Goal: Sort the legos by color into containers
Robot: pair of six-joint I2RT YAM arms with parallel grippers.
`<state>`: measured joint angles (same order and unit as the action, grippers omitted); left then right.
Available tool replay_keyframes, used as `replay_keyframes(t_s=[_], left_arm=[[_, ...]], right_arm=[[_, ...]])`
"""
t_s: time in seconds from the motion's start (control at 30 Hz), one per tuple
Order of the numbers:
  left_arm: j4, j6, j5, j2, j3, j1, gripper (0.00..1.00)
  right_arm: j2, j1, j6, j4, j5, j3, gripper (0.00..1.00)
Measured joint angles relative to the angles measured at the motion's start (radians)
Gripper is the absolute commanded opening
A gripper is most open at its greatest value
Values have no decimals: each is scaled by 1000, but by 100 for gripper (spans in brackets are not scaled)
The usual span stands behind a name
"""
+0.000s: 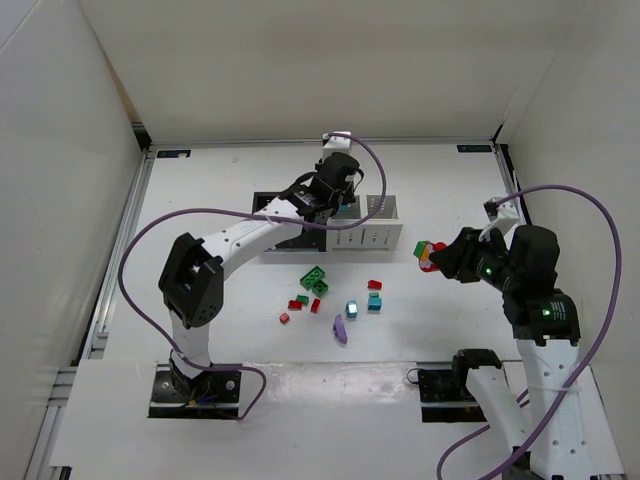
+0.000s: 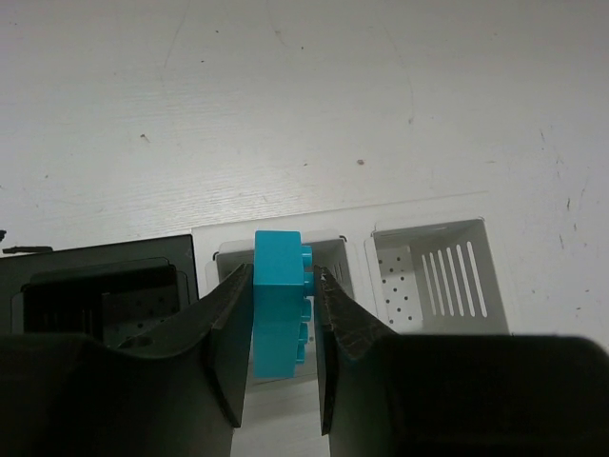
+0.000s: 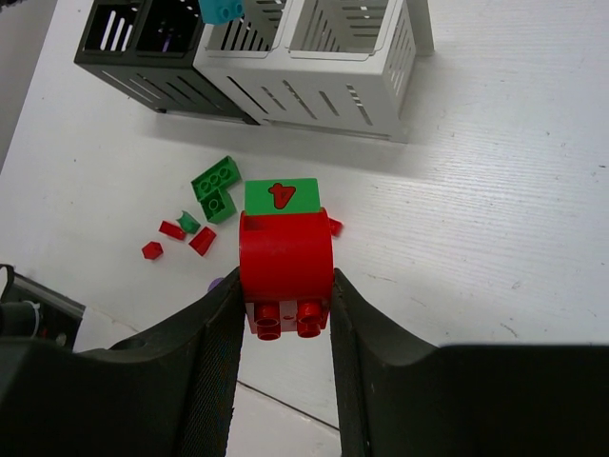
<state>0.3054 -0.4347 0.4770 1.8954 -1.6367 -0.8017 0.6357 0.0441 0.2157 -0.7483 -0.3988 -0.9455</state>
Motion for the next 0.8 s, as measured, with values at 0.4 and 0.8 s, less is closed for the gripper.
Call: replay_keyframes(t_s=[0.4,0.8], left_arm=[[10,-4,-64,0,-3,1,54],[61,61,-291,-113,57,8,78]], right_arm=[[-2,11,-11,-13,12,0,0],[19,-11,-10,0,-112,-1,0]])
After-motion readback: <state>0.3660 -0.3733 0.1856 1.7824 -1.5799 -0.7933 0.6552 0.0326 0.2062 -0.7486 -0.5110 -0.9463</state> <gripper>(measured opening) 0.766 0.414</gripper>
